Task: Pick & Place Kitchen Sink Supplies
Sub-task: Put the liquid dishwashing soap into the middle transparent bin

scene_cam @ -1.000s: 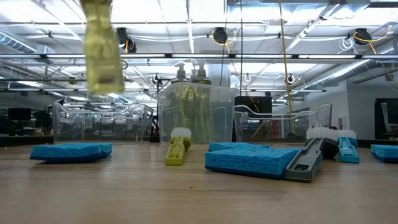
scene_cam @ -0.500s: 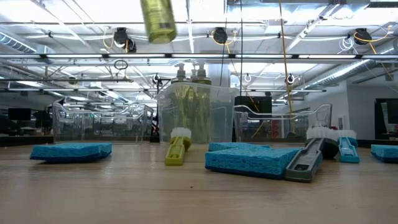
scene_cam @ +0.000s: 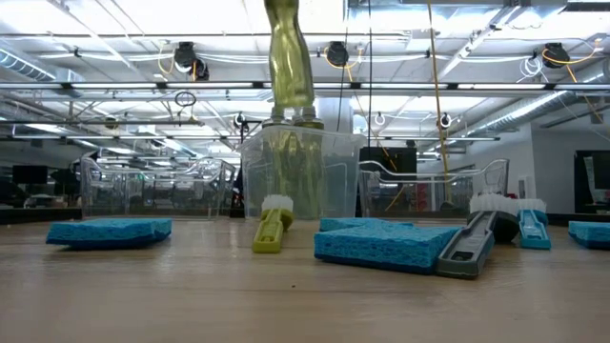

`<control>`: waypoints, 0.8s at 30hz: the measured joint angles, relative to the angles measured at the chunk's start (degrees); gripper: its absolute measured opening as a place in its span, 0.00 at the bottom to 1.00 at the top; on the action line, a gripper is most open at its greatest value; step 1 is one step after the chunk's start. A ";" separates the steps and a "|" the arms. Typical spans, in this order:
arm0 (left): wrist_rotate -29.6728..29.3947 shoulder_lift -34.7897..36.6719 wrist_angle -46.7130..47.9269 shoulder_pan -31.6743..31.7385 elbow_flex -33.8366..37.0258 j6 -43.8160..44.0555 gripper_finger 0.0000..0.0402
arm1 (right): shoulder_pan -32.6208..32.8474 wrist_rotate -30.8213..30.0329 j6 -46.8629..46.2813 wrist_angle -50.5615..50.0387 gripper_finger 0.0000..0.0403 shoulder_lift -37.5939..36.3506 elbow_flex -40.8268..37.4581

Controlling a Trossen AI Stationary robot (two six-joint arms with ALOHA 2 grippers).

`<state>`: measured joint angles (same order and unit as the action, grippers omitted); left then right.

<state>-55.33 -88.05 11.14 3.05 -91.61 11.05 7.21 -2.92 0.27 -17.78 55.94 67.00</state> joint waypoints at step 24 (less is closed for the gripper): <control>0.21 -12.29 6.06 5.70 5.62 10.29 0.28 | -0.01 -0.22 -0.04 -0.09 0.46 4.84 0.00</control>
<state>-55.12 -100.34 17.19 8.75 -86.00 21.33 7.20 -3.14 0.23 -17.87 60.78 67.00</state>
